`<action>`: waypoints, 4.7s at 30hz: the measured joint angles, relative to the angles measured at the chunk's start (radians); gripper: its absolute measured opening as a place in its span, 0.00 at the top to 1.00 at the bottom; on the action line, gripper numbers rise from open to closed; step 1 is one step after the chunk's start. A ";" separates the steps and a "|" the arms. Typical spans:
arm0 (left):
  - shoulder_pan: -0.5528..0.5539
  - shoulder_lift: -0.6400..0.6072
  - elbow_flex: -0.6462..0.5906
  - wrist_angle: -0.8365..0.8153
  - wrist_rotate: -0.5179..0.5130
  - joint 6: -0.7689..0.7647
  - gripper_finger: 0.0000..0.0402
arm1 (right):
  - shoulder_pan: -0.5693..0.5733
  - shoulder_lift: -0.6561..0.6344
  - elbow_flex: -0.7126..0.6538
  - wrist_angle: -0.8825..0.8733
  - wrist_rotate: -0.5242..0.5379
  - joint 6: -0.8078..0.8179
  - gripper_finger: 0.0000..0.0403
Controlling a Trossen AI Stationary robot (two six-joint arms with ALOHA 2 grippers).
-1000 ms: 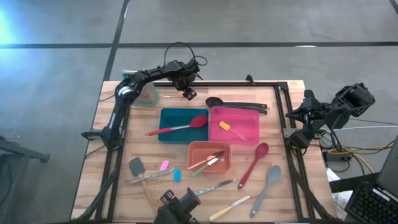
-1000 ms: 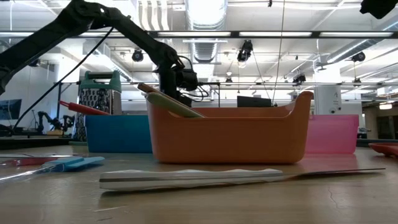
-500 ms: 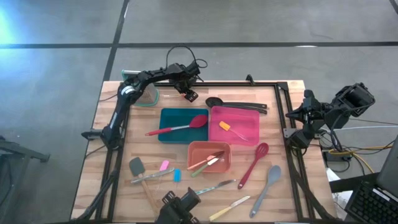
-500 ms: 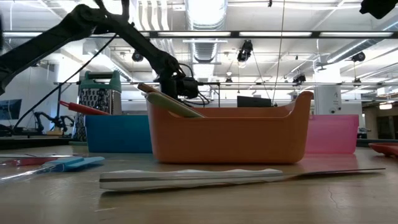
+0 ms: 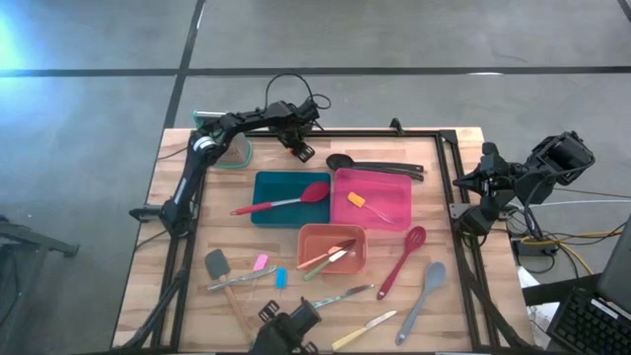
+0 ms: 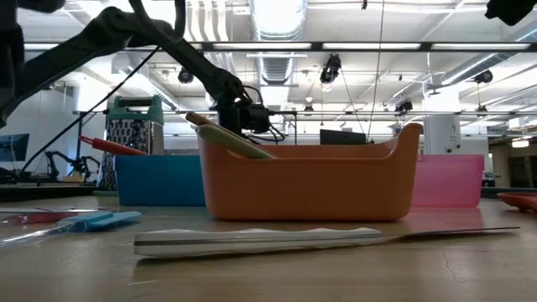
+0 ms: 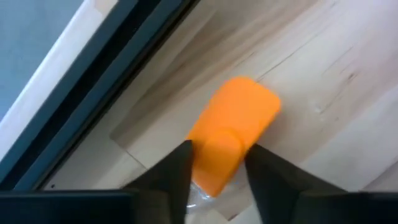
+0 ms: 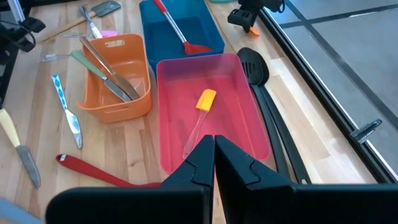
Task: Pick & Place Kitchen Items
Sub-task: Put the orange spatula into the red bin
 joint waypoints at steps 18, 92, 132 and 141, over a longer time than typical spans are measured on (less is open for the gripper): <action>-0.047 -0.147 0.149 -0.140 0.007 0.030 0.93 | 0.000 0.000 0.000 0.000 0.000 0.000 0.98; -0.582 -0.230 0.411 0.623 0.364 0.030 0.93 | 0.000 0.000 0.000 0.000 0.000 0.000 0.98; -0.484 -0.352 -0.173 1.797 0.471 -0.285 0.93 | -0.001 0.043 -0.170 0.887 0.394 -0.142 0.98; -0.484 -0.352 -0.161 1.726 0.457 -0.286 0.93 | -0.005 0.168 -0.053 0.860 0.373 -0.280 0.75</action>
